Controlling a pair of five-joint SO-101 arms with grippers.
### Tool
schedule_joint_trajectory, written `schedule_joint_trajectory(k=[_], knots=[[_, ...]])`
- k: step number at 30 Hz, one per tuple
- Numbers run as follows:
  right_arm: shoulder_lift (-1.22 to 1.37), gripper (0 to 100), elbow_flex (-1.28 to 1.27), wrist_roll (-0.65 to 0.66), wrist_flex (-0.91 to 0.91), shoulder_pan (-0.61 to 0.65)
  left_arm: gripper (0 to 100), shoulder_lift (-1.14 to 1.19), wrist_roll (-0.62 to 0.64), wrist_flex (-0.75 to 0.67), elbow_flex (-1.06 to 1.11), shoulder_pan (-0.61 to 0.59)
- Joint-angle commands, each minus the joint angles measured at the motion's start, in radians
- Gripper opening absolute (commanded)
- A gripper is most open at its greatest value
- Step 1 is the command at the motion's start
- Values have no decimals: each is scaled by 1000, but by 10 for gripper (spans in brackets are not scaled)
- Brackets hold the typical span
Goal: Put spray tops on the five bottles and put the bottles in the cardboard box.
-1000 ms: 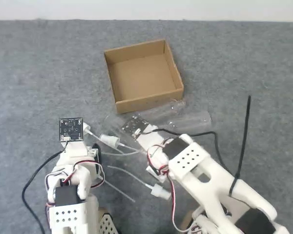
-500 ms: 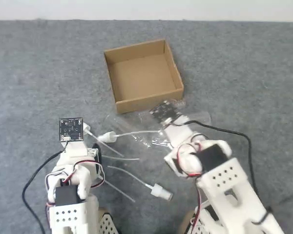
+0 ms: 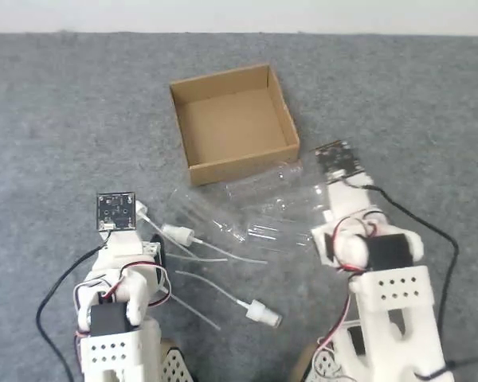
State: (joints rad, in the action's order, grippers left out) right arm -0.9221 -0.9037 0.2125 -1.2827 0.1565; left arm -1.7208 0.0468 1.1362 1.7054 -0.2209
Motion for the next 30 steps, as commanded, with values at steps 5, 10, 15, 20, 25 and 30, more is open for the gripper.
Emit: schedule_joint_trajectory(k=[5, 10, 15, 20, 25, 30], knots=[[-27, 51, 66, 32, 70, -182, 127, -17, -2, 0, -15, -3], [71, 52, 69, 98, 84, -249, 127, -17, -2, 0, -15, -3], [255, 52, 143, 106, 76, -255, 127, -17, -2, 0, -15, -3], [418, 52, 204, 106, 74, -255, 127, -17, -2, 0, -15, -3], [539, 52, 256, 106, 74, -255, 127, -17, -2, 0, -15, -3], [618, 53, 288, 106, 73, -255, 127, -17, -2, 0, -15, -3]])
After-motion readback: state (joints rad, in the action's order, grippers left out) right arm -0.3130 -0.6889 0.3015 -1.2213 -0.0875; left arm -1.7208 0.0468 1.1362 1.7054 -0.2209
